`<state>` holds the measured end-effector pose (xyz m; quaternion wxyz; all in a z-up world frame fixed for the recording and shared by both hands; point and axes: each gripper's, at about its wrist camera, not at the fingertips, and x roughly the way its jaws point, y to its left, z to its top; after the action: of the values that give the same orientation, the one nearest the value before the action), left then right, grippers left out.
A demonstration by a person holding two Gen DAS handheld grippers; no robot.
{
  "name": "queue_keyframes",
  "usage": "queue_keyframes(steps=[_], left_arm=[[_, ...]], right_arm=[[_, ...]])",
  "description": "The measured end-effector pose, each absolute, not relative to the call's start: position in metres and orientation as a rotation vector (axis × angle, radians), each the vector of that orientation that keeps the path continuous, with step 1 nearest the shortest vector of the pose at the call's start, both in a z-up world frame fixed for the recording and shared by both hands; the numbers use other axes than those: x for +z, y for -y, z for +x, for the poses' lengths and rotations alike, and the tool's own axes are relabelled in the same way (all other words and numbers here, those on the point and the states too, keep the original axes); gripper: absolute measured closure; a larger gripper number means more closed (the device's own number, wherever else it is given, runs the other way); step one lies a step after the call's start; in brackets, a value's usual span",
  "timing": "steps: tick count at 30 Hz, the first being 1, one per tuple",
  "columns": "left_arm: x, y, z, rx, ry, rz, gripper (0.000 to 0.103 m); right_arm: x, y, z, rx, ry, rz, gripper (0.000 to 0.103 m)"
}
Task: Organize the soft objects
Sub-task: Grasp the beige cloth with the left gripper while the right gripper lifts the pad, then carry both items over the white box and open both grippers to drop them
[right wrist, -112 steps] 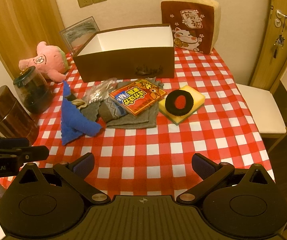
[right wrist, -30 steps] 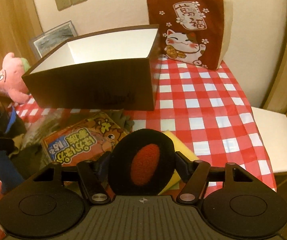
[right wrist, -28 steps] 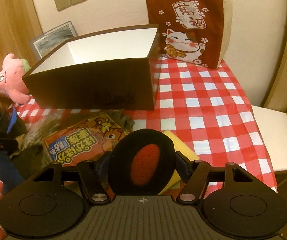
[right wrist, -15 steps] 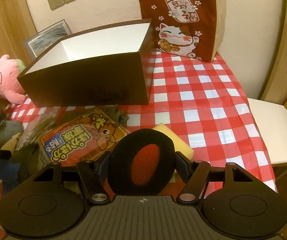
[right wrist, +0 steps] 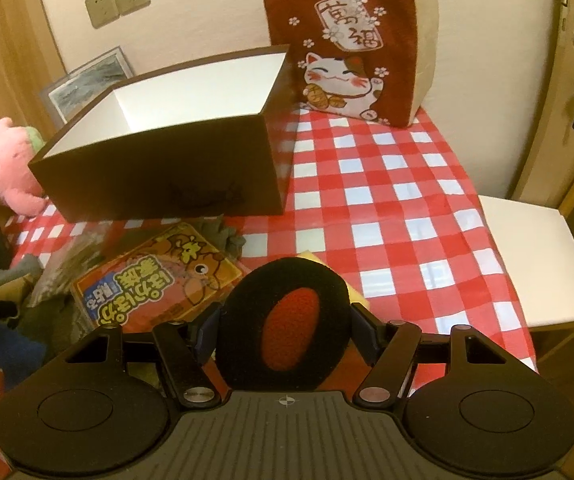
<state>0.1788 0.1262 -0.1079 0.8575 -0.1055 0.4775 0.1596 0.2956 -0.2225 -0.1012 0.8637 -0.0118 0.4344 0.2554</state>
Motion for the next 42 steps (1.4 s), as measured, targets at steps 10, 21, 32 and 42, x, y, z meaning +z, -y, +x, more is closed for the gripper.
queue_keyframes(steps=[10,21,32,42], left_arm=[[-0.045,-0.127,0.164,0.294,-0.858,-0.197,0.093],[0.008,-0.128,0.181,0.199,-0.732,-0.258,0.093],[0.016,-0.108,0.241,0.124,-0.693,-0.190,0.093],[0.013,-0.106,0.316,0.083,-0.701,-0.170,0.093]], right_arm=[[-0.082,0.228,0.298,0.548,-0.861,-0.017,0.036],[-0.053,0.221,0.306,0.607,-0.781,-0.018,0.036],[-0.026,0.186,0.347,0.734,-0.712,-0.032,0.036],[-0.016,0.139,0.405,0.813,-0.683,-0.015,0.036]])
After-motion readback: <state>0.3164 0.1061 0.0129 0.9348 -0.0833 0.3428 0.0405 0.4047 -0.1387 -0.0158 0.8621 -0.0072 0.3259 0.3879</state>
